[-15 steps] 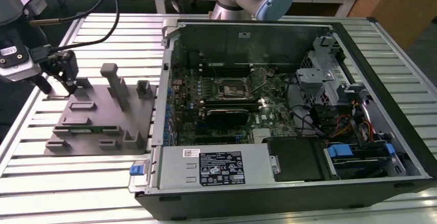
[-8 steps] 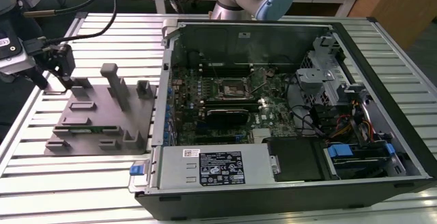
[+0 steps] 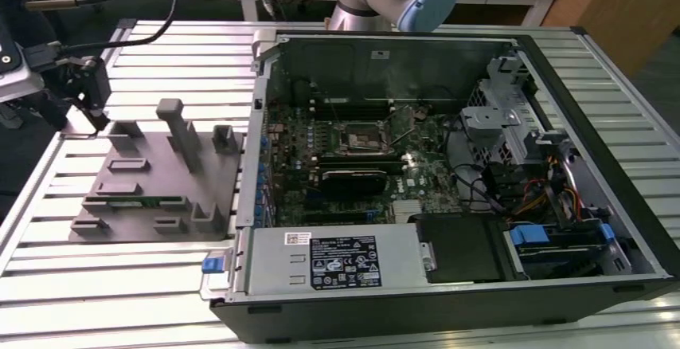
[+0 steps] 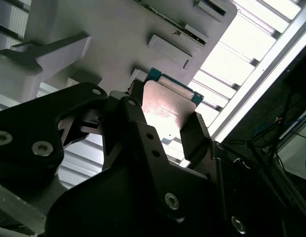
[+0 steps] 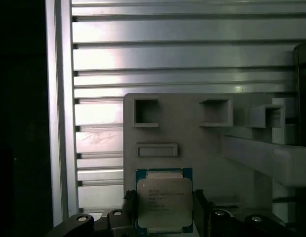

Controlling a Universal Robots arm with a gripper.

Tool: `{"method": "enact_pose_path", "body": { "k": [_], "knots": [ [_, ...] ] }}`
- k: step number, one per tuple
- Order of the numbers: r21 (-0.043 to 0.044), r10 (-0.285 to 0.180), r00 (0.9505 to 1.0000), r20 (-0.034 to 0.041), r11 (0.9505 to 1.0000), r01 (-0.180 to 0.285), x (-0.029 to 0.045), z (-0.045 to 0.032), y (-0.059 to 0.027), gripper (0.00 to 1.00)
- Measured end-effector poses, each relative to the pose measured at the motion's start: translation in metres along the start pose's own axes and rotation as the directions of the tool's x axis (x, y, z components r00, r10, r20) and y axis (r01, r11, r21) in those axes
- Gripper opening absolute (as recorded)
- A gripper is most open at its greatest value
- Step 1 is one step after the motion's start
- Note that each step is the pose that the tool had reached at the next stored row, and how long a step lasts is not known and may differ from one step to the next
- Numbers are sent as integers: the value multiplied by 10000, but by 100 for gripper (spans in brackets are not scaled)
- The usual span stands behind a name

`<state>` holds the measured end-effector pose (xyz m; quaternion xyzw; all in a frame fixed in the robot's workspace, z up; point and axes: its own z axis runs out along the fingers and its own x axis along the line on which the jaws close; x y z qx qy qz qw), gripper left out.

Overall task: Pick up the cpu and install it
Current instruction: 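Pick up the cpu and move it towards the insertion slot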

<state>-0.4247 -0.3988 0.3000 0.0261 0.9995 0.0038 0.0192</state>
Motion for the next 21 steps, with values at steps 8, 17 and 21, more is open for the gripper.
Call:
{"method": "enact_pose_path", "body": {
  "k": [8,17,21],
  "knots": [
    [0,0,10000,0,10000,0,-8,-210,2,55],
    [0,0,10000,-1,10000,0,-19,-502,4,55],
    [0,-1,10000,0,10000,1,-24,-625,6,55]
  ]
}}
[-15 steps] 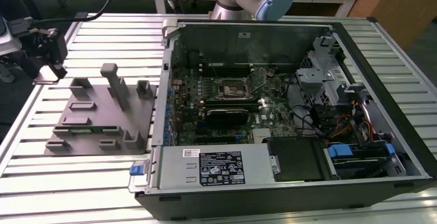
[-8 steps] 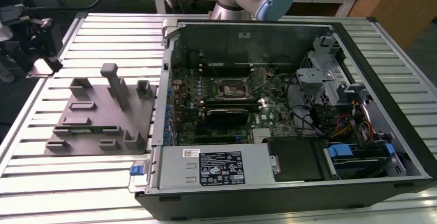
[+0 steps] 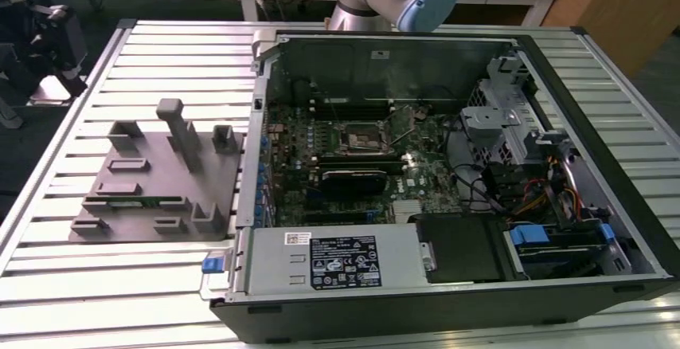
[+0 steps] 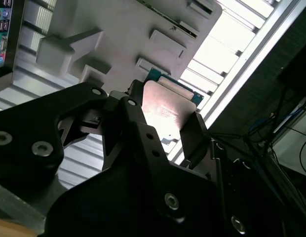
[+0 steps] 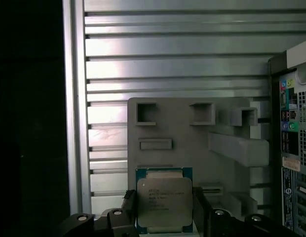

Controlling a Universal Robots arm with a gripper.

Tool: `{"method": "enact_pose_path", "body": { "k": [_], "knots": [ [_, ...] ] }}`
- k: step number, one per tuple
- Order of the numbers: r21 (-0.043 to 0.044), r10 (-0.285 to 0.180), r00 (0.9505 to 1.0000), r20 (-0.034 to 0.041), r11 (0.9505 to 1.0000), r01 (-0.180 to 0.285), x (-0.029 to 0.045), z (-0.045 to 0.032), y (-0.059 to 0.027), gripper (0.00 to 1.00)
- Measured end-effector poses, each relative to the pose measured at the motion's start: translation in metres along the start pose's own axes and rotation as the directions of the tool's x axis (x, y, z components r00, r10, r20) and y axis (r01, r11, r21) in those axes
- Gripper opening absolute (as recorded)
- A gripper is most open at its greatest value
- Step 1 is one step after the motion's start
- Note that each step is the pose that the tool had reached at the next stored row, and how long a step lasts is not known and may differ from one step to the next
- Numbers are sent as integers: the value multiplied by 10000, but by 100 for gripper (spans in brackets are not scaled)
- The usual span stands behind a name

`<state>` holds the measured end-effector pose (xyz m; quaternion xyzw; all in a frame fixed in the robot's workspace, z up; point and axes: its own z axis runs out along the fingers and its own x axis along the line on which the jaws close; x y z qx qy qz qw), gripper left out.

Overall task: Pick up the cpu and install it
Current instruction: 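Pick up the cpu and move it towards the insertion slot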

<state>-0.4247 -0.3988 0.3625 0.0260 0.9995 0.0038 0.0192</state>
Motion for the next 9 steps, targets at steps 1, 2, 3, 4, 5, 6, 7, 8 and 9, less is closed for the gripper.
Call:
{"method": "enact_pose_path", "body": {
  "k": [1,2,3,4,5,6,7,8,9],
  "knots": [
    [0,0,10000,0,10000,0,-1,-29,0,55],
    [0,0,10000,0,10000,0,-2,-55,1,55],
    [0,0,10000,0,10000,0,-3,-80,1,55],
    [0,0,10000,0,10000,0,-4,-101,1,55],
    [0,0,10000,0,10000,0,-5,-116,1,55],
    [-1,0,10000,0,10000,0,-5,-129,1,55],
    [0,0,10000,0,10000,0,-6,-147,2,55],
    [0,1,10000,0,10000,-1,-6,-162,2,55],
    [-1,0,10000,1,10000,0,-6,-171,2,55]
  ]
}}
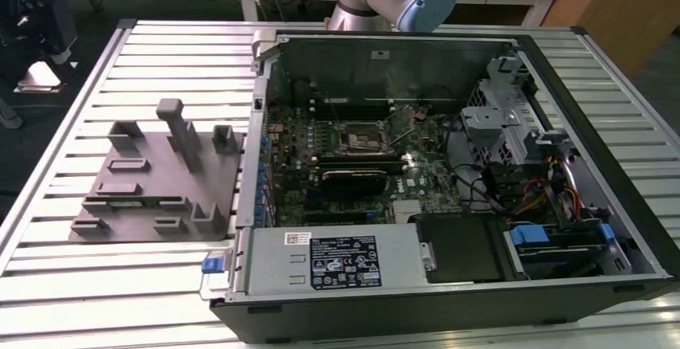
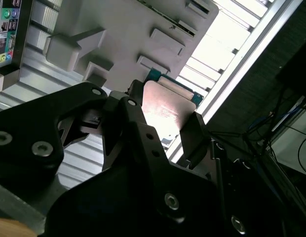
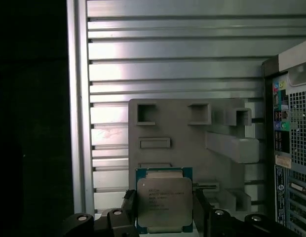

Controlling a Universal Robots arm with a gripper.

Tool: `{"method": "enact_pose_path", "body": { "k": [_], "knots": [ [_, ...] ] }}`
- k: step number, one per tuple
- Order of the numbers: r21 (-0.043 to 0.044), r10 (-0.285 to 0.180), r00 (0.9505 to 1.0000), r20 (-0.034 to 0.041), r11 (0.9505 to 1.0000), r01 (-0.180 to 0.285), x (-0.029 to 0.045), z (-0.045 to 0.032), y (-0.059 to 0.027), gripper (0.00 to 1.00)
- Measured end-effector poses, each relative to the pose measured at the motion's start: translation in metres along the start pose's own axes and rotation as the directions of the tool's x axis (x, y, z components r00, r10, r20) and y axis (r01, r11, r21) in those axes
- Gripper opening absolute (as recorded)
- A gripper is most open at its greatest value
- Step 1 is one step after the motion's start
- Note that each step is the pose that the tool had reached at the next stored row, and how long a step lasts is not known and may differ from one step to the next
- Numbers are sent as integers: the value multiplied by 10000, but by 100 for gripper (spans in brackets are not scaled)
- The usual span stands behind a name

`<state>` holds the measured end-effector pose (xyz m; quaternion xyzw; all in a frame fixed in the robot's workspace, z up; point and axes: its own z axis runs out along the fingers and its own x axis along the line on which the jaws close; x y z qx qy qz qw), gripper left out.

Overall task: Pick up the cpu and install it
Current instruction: 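Pick up the cpu and move it towards the insertion slot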

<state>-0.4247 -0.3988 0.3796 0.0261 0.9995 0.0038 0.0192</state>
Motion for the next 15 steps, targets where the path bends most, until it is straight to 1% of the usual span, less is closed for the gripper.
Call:
{"method": "enact_pose_path", "body": {
  "k": [8,12,15],
  "knots": [
    [2,0,10000,-3,10000,0,-8,-6,1,55],
    [2,0,10000,-1,10000,0,-47,-3,2,55],
    [1,0,10000,-1,10000,0,-94,-1,5,55]
  ]
}}
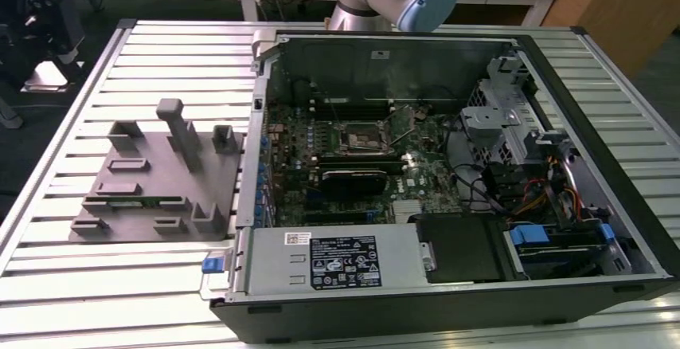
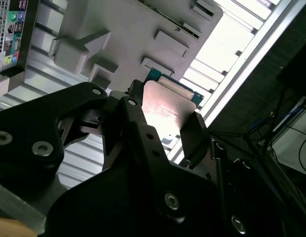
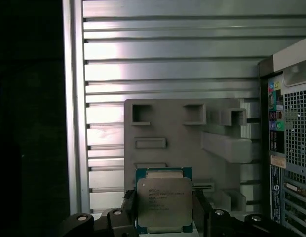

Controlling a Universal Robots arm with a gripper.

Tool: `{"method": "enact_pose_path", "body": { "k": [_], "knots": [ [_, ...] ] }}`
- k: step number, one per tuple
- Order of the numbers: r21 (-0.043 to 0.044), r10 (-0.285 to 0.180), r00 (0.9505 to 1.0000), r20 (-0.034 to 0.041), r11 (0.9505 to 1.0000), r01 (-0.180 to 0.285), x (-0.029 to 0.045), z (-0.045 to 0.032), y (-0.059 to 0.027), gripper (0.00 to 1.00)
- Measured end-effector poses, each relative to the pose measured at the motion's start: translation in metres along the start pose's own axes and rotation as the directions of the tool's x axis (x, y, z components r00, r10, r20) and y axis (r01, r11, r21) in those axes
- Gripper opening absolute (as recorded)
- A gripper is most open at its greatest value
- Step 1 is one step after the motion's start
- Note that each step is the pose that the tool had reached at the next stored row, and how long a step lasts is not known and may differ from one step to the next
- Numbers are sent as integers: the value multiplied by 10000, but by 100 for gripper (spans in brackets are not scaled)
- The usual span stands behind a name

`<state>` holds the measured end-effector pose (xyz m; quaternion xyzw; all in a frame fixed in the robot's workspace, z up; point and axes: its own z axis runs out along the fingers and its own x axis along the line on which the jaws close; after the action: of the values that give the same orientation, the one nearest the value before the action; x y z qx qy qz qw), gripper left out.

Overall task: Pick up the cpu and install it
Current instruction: 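Pick up the cpu and move it towards the insertion slot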

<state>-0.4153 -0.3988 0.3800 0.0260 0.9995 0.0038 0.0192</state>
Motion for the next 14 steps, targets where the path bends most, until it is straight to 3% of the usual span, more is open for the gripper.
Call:
{"method": "enact_pose_path", "body": {
  "k": [14],
  "knots": [
    [-1,0,10000,0,10000,0,-257,10,13,55]
  ]
}}
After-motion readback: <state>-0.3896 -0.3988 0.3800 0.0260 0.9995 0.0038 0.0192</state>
